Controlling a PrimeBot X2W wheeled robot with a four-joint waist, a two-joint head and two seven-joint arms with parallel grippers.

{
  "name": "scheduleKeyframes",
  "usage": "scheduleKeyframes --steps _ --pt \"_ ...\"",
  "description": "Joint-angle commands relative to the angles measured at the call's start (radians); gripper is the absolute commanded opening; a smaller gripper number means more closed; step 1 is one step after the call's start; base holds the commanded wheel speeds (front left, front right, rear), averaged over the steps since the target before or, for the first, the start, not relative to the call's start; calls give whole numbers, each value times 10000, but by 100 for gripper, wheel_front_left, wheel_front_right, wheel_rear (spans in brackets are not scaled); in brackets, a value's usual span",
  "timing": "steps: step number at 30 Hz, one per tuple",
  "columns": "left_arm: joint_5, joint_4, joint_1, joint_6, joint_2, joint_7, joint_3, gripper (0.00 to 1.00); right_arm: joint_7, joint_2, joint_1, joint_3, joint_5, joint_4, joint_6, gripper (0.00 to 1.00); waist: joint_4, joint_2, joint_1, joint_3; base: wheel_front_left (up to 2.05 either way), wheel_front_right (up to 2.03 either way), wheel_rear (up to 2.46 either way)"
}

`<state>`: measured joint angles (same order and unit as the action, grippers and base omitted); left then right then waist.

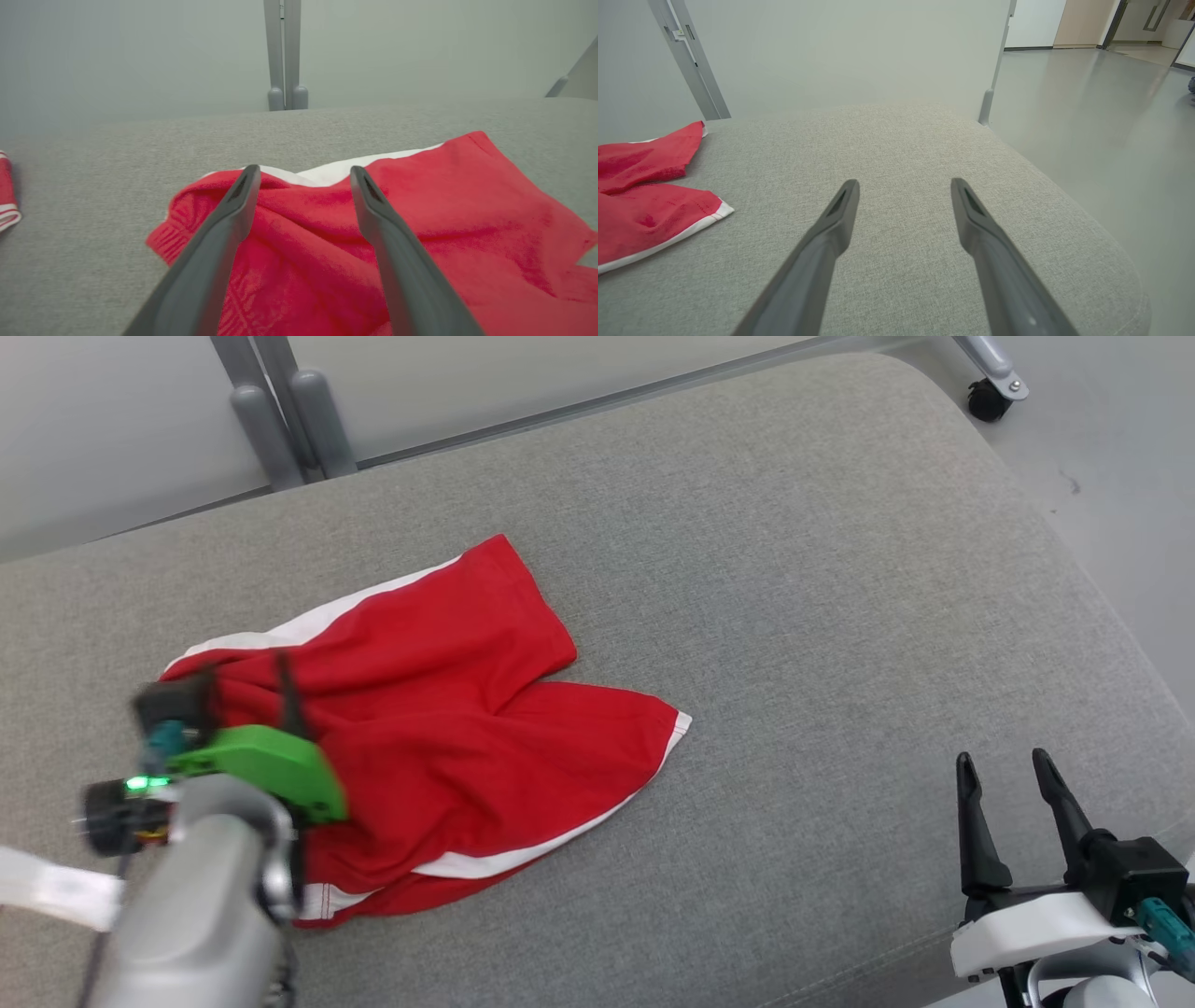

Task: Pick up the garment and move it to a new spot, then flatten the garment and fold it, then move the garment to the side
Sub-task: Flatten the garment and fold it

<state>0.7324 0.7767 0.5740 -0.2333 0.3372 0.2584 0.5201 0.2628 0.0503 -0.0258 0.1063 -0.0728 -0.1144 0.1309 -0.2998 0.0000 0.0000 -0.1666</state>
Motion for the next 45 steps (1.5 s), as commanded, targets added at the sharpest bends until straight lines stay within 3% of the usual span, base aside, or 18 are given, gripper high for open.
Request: scheduleKeyframes --steps 1,3,8,12,16,24,30,33,40,45 --pt "-266 -696 -343 280 -569 -51 565 100 31 6 -156 -50 -62 3 -3 100 236 0 0 70 0 0 0" --pt "-632 -1438 -394 395 -727 -415 1244 100 32 8 -123 -128 -38 8 -3 100 275 0 0 52 0 0 0" --pt "-983 -2629 -455 1030 -1773 -1633 2771 100 32 10 95 -269 -51 -47 -3 100 177 0 0 13 0 0 0" --pt "-1230 -2261 -302 1359 -1983 -2523 3555 100 32 11 163 -415 -69 -77 -3 100 -125 0 0 3 0 0 0" --pt "-1234 -1253 -93 1255 -2021 -2810 3625 100 32 8 46 -432 -123 -158 -3 100 -329 0 0 -24 0 0 0" --pt "-944 682 394 1163 -2236 -1583 3048 100 32 11 -22 -342 -131 -246 -3 100 -323 0 0 49 0 0 0" --pt "-735 600 198 926 -2499 -169 2532 100 32 11 -190 -207 11 -148 -3 100 129 0 0 490 0 0 0" --pt "-845 -272 -285 753 -2430 50 2144 100 32 11 -387 -41 159 32 -3 100 441 0 0 833 0 0 0" --pt "-1942 -5007 -3420 143 -1744 57 -37 100 32 13 -766 354 667 899 -3 100 1372 0 0 1520 0 0 0" --pt "-2886 -6634 -5646 372 -1414 60 -1502 100 31 5 -864 489 804 1300 -3 100 2060 0 0 1640 0 0 0"
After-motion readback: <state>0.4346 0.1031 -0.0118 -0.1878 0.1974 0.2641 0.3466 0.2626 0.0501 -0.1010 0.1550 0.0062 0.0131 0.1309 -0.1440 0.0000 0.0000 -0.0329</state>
